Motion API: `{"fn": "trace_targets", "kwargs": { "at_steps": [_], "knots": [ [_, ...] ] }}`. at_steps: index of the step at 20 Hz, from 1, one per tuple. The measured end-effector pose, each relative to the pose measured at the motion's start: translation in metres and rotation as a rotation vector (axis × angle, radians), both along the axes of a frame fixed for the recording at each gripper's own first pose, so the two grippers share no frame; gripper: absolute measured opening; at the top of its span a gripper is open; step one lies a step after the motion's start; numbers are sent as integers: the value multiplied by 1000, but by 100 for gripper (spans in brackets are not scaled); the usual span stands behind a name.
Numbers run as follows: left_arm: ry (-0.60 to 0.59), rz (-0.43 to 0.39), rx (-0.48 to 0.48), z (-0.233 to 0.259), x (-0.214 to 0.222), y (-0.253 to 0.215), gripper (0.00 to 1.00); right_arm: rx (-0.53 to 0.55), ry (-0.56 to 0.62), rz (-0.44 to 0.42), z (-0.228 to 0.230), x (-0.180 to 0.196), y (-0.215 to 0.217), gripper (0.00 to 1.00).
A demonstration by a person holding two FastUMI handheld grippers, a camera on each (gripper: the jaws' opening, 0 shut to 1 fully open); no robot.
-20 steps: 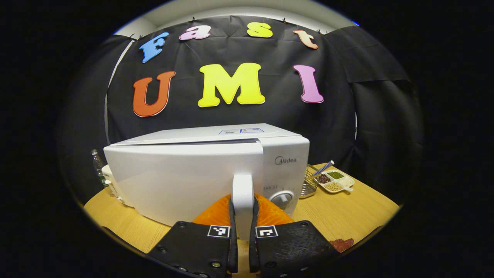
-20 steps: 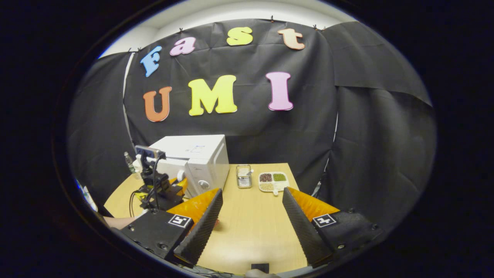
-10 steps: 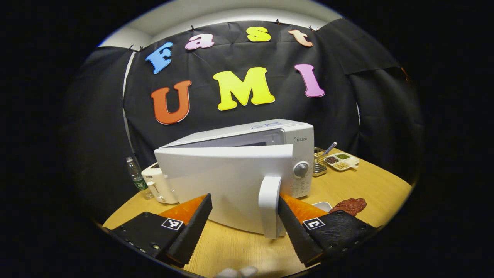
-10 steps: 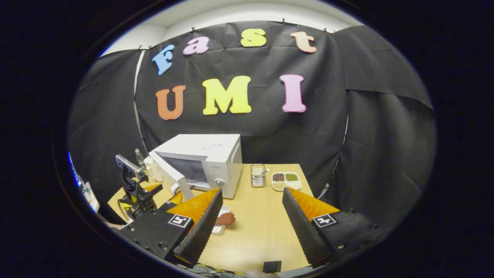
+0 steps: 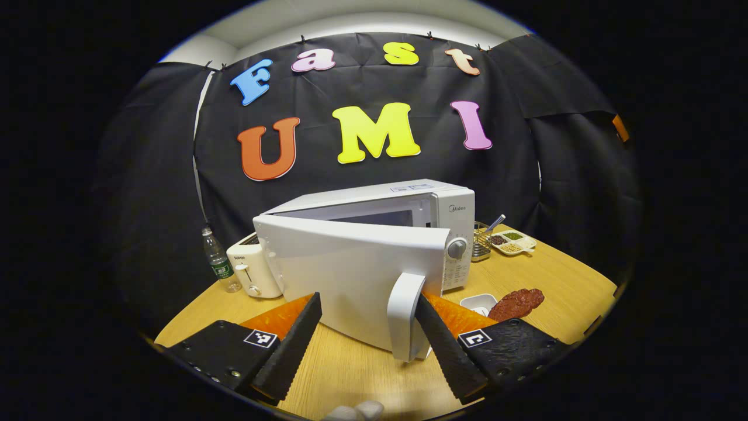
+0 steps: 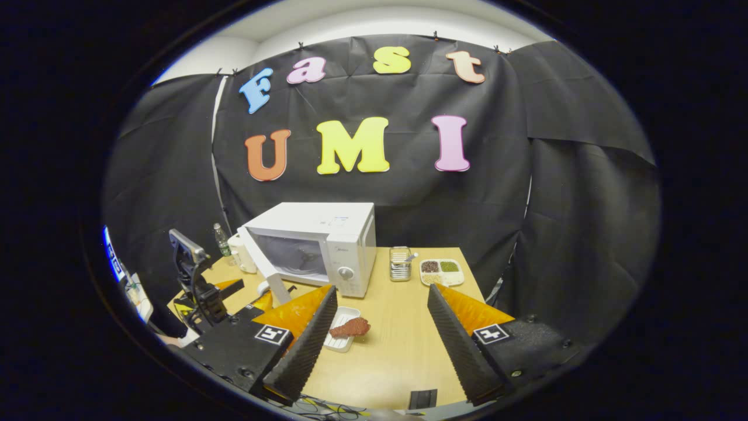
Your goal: Open the microwave oven with the left hand, put the food in, and close the microwave oven.
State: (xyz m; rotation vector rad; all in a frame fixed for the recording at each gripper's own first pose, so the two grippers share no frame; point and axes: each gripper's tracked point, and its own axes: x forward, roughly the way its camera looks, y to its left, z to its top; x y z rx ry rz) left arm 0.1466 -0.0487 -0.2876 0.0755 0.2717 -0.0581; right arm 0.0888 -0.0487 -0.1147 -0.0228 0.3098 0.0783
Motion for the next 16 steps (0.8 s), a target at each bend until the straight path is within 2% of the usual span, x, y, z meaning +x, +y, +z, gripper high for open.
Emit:
{"fn": "trace_targets", "kwargs": {
  "at_steps": [1, 5, 10, 15, 16],
  "knots": [
    [3, -1, 3, 0, -7, 8, 96, -9, 1, -1, -5, -1, 2, 99],
    [14, 22, 38, -1, -47, 52, 96, 6, 52, 0, -41, -4, 15, 99],
    [42, 95, 52, -6, -87, 119, 96, 5, 115, 8, -91, -2, 35, 99],
    [63, 167, 114, -5, -112, 183, 96, 69, 171, 48, -144, 32, 58, 99],
    [66, 189, 120, -3, -118, 195, 96, 73, 208, 45, -161, 45, 58, 91]
  ]
}}
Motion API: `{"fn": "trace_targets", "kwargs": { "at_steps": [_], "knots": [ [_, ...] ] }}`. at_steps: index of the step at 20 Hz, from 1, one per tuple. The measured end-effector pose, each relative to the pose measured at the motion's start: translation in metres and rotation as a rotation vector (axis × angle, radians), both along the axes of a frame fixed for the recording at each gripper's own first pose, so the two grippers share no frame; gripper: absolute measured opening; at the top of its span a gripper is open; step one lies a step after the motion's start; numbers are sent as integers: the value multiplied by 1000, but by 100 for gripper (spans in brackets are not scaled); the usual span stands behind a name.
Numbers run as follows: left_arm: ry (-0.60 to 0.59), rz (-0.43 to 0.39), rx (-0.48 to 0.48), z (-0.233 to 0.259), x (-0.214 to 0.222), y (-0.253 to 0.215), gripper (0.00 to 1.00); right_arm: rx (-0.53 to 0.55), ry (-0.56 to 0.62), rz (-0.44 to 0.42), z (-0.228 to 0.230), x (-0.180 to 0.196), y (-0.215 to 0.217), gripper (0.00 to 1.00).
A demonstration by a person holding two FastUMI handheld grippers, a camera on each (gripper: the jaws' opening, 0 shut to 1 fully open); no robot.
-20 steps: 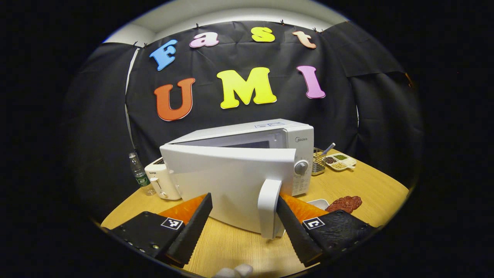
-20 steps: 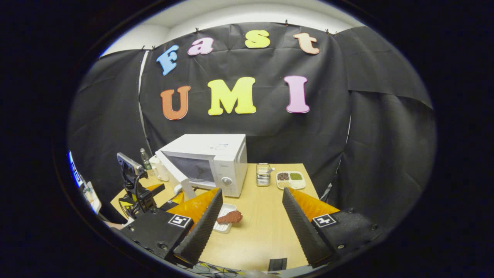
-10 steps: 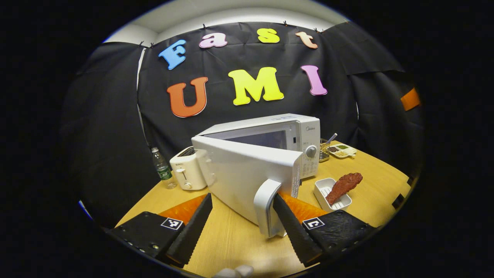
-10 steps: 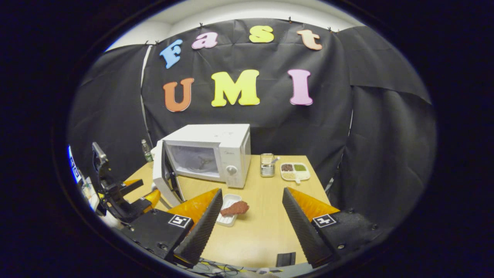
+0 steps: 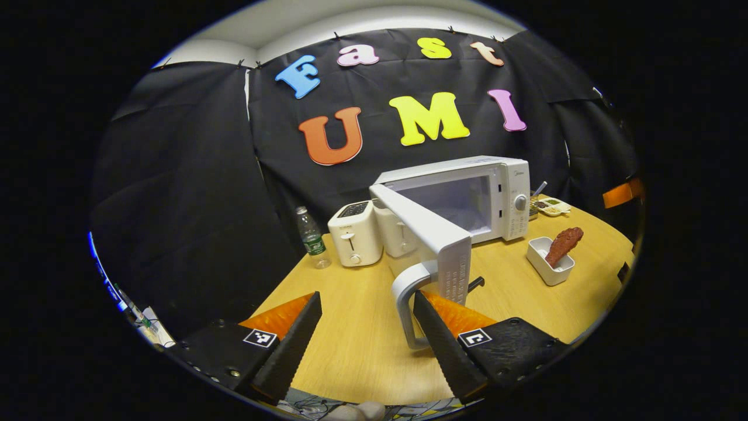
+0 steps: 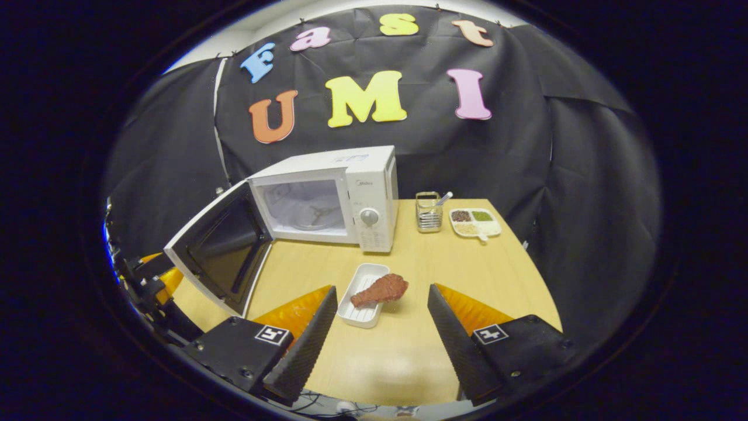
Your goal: Open the microwave oven with the left hand, put the food in, and close the microwave oven.
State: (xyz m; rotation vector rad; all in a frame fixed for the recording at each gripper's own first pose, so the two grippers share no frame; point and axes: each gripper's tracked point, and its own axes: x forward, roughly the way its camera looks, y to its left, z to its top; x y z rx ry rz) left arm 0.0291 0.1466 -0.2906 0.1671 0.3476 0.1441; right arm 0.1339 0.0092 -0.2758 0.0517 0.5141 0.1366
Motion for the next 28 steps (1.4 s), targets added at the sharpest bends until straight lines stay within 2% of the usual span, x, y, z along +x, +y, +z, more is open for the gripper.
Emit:
{"fn": "trace_targets", "kwargs": {
  "at_steps": [1, 2, 3, 4, 8, 9, 10, 11, 13, 14, 15, 16, 17, 19, 20, 21, 24, 28],
  "knots": [
    [9, 18, 2, -1, -4, 9, 96, 8, 30, -1, -16, 10, -1, 99],
    [10, 38, 11, 3, -9, 17, 97, 34, 49, -6, -25, 22, 1, 91],
    [10, 54, 21, 7, -13, 24, 97, 50, 71, -5, -35, 33, 2, 89],
    [7, 72, 35, 12, -17, 30, 97, 55, 79, 9, -40, 42, 3, 98],
    [21, 119, 28, 20, -26, 27, 96, 114, 185, 29, -72, 69, -2, 93],
    [23, 128, 24, 22, -27, 24, 97, 151, 210, 45, -77, 73, 1, 72],
    [26, 141, 26, 25, -27, 20, 96, 183, 230, 50, -80, 76, 3, 79],
    [29, 152, 28, 26, -27, 18, 96, 204, 258, 65, -85, 78, 2, 73],
    [39, 185, 15, 29, -26, 12, 96, 216, 300, 93, -91, 79, 1, 41],
    [39, 205, 7, 32, -26, 9, 97, 214, 298, 120, -92, 82, 0, 35],
    [47, 228, 7, 32, -27, 7, 96, 230, 304, 146, -90, 82, 0, 24],
    [51, 254, 12, 34, -28, 6, 96, 270, 309, 170, -87, 84, 3, 36],
    [53, 279, 14, 37, -30, 5, 97, 308, 321, 189, -88, 85, 7, 22],
    [55, 332, 15, 44, -35, 2, 97, 350, 330, 221, -81, 88, 4, 10],
    [55, 359, 15, 48, -39, 1, 96, 378, 331, 242, -75, 90, 5, 8],
    [50, 378, 15, 52, -43, -1, 96, 394, 332, 260, -69, 90, 6, 13],
    [46, 425, 23, 60, -55, -4, 96, 412, 303, 301, -44, 90, 2, 11],
    [40, 432, 40, 68, -64, -3, 96, 440, 235, 323, 4, 92, 10, 11]
  ]
}}
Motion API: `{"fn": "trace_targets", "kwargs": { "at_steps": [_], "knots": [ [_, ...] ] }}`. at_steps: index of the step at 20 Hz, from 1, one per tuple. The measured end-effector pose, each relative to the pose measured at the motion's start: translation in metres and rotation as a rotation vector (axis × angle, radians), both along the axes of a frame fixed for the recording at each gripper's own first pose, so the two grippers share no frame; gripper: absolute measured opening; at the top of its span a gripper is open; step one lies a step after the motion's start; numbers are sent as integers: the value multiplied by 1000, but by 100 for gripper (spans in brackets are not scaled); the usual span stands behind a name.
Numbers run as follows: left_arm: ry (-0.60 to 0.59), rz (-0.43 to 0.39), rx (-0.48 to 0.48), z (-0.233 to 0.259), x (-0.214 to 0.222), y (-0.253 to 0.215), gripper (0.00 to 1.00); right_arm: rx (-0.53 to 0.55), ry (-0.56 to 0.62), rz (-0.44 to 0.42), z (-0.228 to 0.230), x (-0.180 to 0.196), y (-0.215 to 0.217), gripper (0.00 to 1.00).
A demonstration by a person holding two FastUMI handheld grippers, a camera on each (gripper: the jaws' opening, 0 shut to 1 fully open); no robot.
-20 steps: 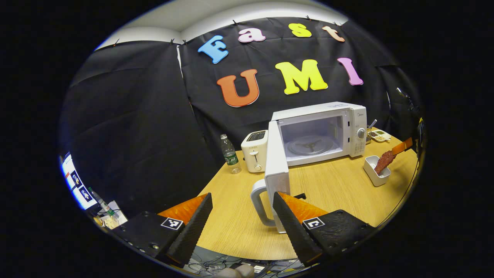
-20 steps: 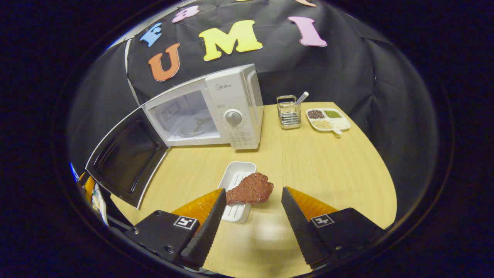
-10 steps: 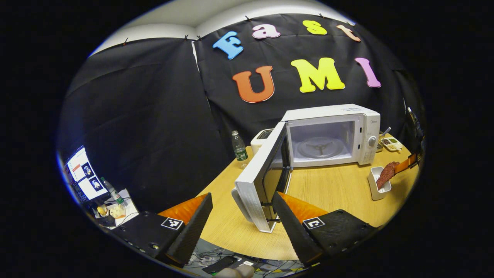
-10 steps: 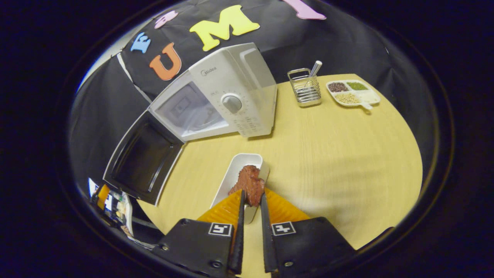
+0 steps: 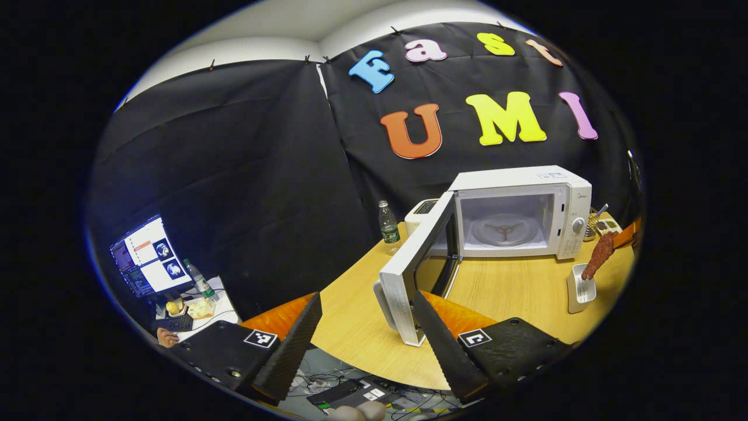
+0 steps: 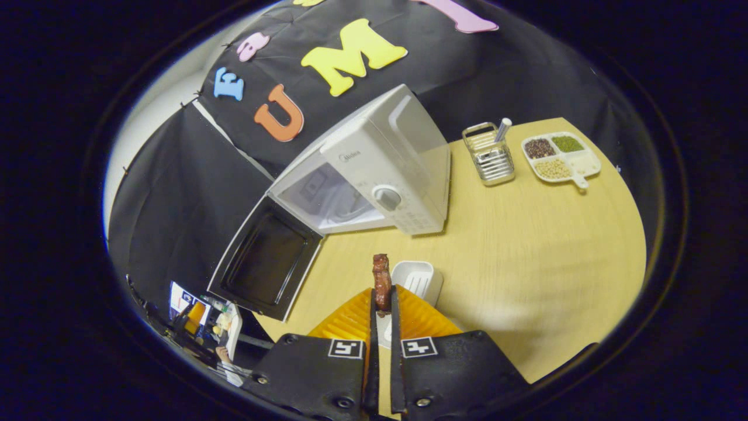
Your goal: Open the microwave oven with the left hand, put the food in, and close the microwave oven.
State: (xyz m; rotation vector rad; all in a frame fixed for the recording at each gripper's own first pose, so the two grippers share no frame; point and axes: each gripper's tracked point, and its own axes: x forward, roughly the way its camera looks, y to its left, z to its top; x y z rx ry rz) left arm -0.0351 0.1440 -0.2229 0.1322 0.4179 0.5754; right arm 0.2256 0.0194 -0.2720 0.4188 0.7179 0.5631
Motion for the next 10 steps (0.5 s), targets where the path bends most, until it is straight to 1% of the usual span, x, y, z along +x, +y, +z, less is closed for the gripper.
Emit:
{"fn": "trace_targets", "kwargs": {
  "at_steps": [3, 5, 6, 7, 10],
  "knots": [
    [-8, -21, -10, 1, 1, 9, 96, 27, -75, -17, 40, 3, 27, 10],
    [-21, -62, -34, 1, 8, 13, 96, 54, -145, -60, 60, 11, 55, 11],
    [-29, -90, -43, 2, 12, 15, 96, 87, -159, -82, 67, 14, 72, 11],
    [-35, -122, -49, 3, 17, 18, 96, 129, -160, -112, 70, 18, 91, 11],
    [-48, -236, -56, 6, 32, 32, 97, 207, -191, -256, 63, 41, 135, 10]
  ]
}}
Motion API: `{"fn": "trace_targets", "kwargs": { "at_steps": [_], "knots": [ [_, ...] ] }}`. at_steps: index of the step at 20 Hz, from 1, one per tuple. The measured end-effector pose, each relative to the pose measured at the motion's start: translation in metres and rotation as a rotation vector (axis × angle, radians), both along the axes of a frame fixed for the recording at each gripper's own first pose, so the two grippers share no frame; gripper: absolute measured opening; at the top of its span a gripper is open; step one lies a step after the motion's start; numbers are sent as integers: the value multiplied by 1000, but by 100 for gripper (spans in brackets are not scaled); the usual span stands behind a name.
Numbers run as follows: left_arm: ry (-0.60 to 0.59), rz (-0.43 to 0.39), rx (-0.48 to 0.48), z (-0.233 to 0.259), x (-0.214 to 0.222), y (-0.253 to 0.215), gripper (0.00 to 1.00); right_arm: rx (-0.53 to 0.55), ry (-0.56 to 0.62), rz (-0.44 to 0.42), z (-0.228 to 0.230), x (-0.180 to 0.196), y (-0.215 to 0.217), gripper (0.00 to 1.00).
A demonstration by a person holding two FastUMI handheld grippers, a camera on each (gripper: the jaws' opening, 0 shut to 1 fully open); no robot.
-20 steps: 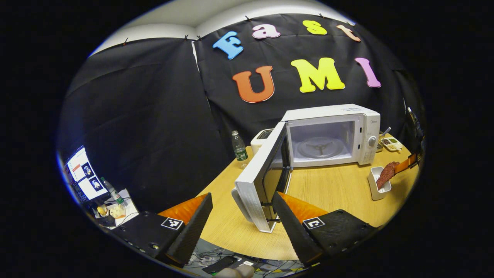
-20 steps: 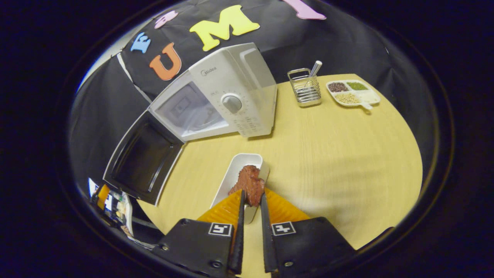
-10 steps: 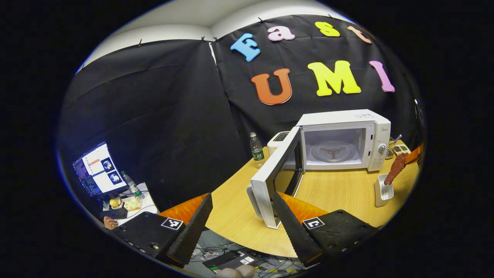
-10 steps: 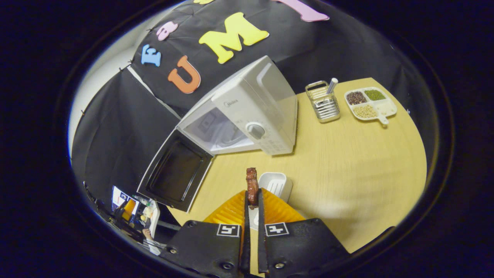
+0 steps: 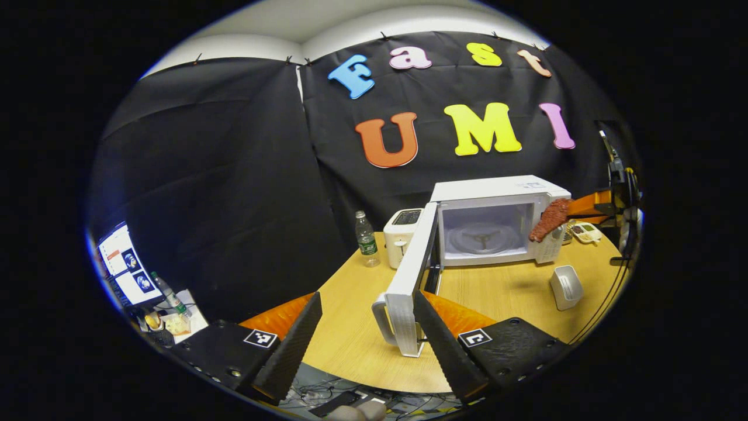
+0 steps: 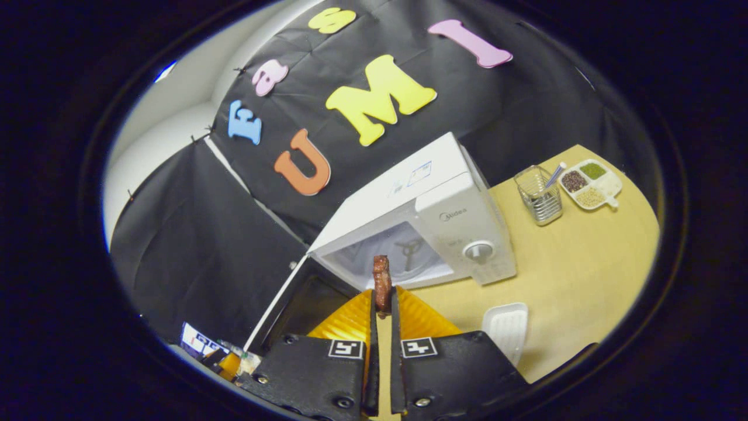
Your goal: Open the microwave oven with the left hand, put the food in, and close the microwave oven.
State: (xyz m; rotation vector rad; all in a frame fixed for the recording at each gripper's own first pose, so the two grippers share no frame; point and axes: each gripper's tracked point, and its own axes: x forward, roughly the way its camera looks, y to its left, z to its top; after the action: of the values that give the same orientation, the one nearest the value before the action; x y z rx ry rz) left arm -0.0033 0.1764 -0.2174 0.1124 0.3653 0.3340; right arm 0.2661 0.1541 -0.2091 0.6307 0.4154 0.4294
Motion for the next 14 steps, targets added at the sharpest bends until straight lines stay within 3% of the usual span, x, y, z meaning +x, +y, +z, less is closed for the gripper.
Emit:
{"fn": "trace_targets", "kwargs": {
  "at_steps": [3, 7, 8, 10, 12, 14],
  "knots": [
    [-18, -91, -4, -3, 8, 18, 96, 143, -4, -144, -21, 27, 43, 11],
    [-37, -138, -11, -15, 14, 49, 97, 256, 3, -289, -56, 74, 86, 10],
    [-36, -139, -17, -20, 15, 57, 100, 266, 4, -318, -67, 89, 94, 10],
    [-33, -131, -35, -30, 13, 72, 97, 271, 18, -389, -88, 120, 106, 11],
    [-48, -126, -60, -39, 12, 83, 97, 308, 37, -401, -102, 146, 122, 10],
    [-43, -109, -64, -49, 17, 95, 96, 246, 32, -422, -117, 164, 130, 11]
  ]
}}
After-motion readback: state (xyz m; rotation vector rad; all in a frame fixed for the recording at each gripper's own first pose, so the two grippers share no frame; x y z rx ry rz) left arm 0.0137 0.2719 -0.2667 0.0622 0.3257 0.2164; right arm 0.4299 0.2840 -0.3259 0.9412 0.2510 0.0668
